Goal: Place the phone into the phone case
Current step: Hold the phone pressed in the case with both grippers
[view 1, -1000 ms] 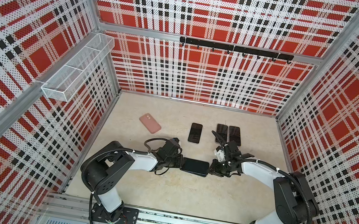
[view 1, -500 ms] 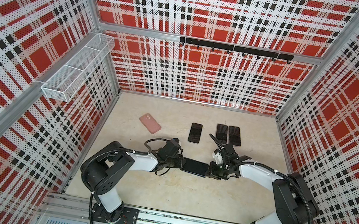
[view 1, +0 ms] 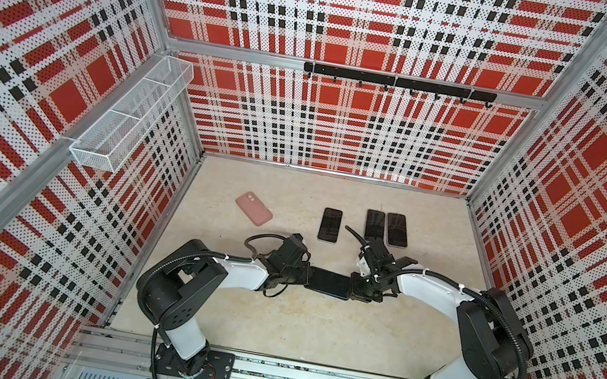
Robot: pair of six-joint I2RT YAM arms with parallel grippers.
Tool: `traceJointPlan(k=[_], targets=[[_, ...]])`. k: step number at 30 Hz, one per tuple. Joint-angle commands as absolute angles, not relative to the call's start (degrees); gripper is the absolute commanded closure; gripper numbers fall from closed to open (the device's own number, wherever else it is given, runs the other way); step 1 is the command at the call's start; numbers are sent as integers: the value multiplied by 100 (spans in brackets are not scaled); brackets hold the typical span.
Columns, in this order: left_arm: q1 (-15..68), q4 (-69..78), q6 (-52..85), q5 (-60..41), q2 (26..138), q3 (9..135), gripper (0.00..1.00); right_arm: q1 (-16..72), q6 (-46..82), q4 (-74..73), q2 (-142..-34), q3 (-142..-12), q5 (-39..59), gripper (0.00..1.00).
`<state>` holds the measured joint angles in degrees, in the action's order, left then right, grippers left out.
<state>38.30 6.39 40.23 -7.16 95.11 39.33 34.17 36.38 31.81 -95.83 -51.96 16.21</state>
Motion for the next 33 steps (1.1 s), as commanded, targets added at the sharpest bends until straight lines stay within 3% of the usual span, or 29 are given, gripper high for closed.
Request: traceJointPlan(k=[1, 30, 33], targets=[[4072, 233, 3955, -1176, 9649, 3928, 79, 3854, 3617, 3051, -10619, -4717, 1407, 92], [4074, 417, 3949, -1336, 9694, 3867, 82, 4148, 3728, 2611, -12232, -4828, 1047, 91], [4069, 414, 3929, -1315, 9633, 3850, 82, 4150, 3739, 2769, -11804, -4765, 858, 90]])
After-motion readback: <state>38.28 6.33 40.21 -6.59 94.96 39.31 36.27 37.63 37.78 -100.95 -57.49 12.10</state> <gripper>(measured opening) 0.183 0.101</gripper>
